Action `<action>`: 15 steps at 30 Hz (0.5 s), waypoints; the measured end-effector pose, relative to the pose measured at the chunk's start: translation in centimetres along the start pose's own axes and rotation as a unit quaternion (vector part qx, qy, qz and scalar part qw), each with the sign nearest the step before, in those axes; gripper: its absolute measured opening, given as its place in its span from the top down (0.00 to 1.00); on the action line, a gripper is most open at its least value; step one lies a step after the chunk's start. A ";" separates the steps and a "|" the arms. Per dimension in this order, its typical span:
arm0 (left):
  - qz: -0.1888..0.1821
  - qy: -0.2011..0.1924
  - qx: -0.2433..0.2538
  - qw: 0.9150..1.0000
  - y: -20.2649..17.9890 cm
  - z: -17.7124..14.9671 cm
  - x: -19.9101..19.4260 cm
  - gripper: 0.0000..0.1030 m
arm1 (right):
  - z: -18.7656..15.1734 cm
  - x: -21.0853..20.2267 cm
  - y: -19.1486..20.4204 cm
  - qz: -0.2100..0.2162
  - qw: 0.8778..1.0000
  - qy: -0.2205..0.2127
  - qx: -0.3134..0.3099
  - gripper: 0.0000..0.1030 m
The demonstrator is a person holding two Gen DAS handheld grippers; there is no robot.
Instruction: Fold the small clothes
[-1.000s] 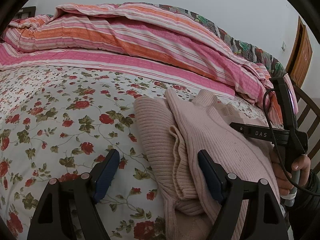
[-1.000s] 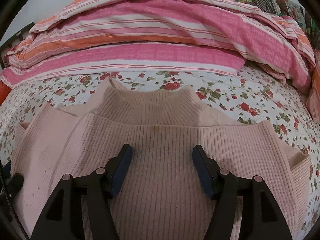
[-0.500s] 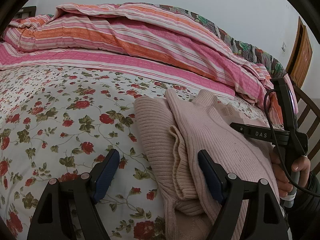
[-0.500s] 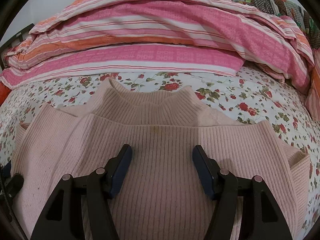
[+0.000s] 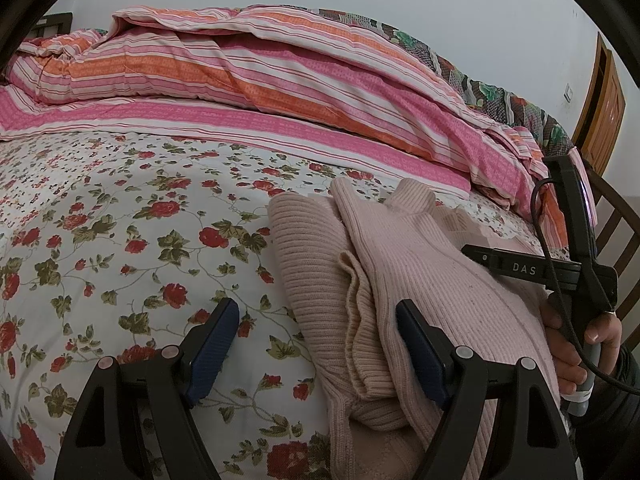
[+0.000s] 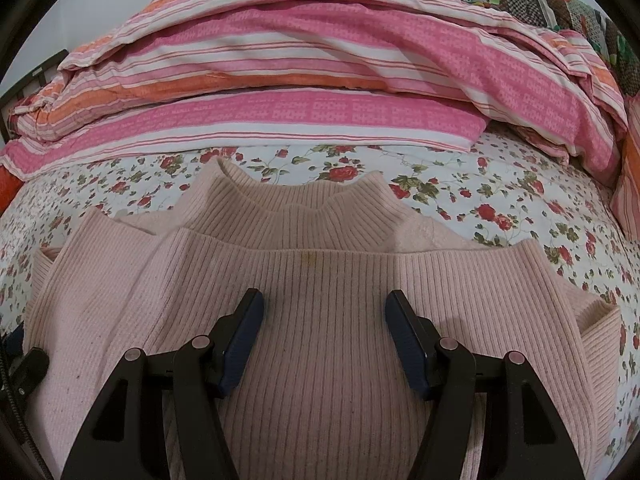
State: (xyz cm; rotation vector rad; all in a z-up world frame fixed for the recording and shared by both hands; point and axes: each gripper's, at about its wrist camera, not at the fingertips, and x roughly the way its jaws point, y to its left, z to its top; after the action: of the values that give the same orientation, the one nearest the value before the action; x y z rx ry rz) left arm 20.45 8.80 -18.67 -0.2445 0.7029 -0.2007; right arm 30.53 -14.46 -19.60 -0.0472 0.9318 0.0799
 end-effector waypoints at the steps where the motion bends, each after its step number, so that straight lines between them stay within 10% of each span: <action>1: 0.000 0.000 0.000 1.000 0.0 0.0 0.0 0.23 | 0.0 0.0 0.0 0.000 1.000 0.000 0.001 0.39; 15: 0.004 0.003 0.003 1.000 -0.1 -0.1 0.3 0.22 | -0.1 -0.3 0.0 0.010 1.000 -0.009 0.008 0.39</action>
State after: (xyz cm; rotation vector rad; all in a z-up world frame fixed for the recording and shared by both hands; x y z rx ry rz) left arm 20.61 8.63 -18.84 -0.2356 0.7083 -0.1960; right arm 30.26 -14.45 -19.45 -0.0211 0.9145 0.0914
